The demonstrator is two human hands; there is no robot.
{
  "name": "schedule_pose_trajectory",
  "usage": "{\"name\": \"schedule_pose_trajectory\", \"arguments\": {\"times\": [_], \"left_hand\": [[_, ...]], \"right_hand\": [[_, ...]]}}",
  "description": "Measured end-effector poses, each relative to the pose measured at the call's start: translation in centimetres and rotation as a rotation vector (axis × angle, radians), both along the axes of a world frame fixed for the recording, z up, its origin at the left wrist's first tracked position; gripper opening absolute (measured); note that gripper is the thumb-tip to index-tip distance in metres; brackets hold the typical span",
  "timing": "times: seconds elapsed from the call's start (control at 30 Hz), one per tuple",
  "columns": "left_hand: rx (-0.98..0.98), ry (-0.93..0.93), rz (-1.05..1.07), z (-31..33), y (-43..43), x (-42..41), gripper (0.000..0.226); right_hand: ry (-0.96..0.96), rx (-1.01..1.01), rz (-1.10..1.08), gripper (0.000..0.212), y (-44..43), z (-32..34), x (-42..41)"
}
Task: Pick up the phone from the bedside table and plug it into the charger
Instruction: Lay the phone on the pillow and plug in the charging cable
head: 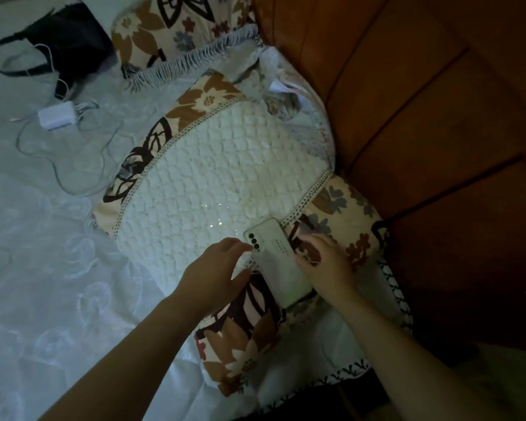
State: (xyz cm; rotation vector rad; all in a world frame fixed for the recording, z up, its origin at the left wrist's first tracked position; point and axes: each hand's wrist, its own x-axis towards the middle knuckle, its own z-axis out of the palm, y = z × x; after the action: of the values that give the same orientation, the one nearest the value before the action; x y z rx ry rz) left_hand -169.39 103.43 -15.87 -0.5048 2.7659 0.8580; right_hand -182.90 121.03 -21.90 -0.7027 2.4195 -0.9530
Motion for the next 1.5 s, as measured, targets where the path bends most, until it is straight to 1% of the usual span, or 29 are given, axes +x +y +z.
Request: {"name": "schedule_pose_trajectory", "arguments": {"times": [0.17, 0.3, 0.47, 0.63, 0.73, 0.87, 0.93, 1.1, 1.27, 1.5], "left_hand": [[-0.035, 0.043, -0.181, -1.5, 1.7, -2.3, 0.048], [-0.134, 0.043, -0.373, -3.5, 2.3, -3.7, 0.054], [-0.22, 0.028, -0.419, -5.2, 2.2, -5.4, 0.057], [-0.258, -0.017, -0.467, -5.6, 2.5, -6.2, 0.059], [-0.251, -0.031, -0.486, -5.4, 2.6, -6.2, 0.062], [-0.259, -0.052, -0.56, -5.5, 3.2, -6.1, 0.068], [-0.269, -0.068, -0.61, -5.7, 3.6, -6.2, 0.071], [-0.312, -0.086, -0.734, -6.6, 3.4, -5.9, 0.072], [-0.355, -0.08, -0.851, -7.3, 2.3, -5.9, 0.083], [-0.352, -0.02, -0.882, -7.9, 2.2, -6.0, 0.095]], "right_hand": [[-0.011, 0.068, 0.028, 0.029, 2.9, -1.1, 0.0], [0.017, 0.095, 0.037, 0.029, 3.7, -2.3, 0.2], [0.077, 0.151, 0.051, 0.024, 3.7, -3.3, -0.2], [0.071, 0.151, -0.015, 0.011, 4.5, -3.4, -0.1], [0.039, 0.127, -0.086, 0.008, 6.1, -3.2, 0.6], [-0.056, 0.061, -0.165, 0.004, 8.3, -2.7, 2.4], [-0.068, 0.042, -0.2, 0.005, 8.8, -2.6, 3.4], [-0.033, 0.002, -0.266, 0.016, 9.0, -2.7, 6.1], [-0.019, -0.029, -0.362, 0.016, 8.7, -2.9, 8.5], [-0.022, -0.08, -0.459, 0.013, 7.9, -3.4, 10.7]]}}
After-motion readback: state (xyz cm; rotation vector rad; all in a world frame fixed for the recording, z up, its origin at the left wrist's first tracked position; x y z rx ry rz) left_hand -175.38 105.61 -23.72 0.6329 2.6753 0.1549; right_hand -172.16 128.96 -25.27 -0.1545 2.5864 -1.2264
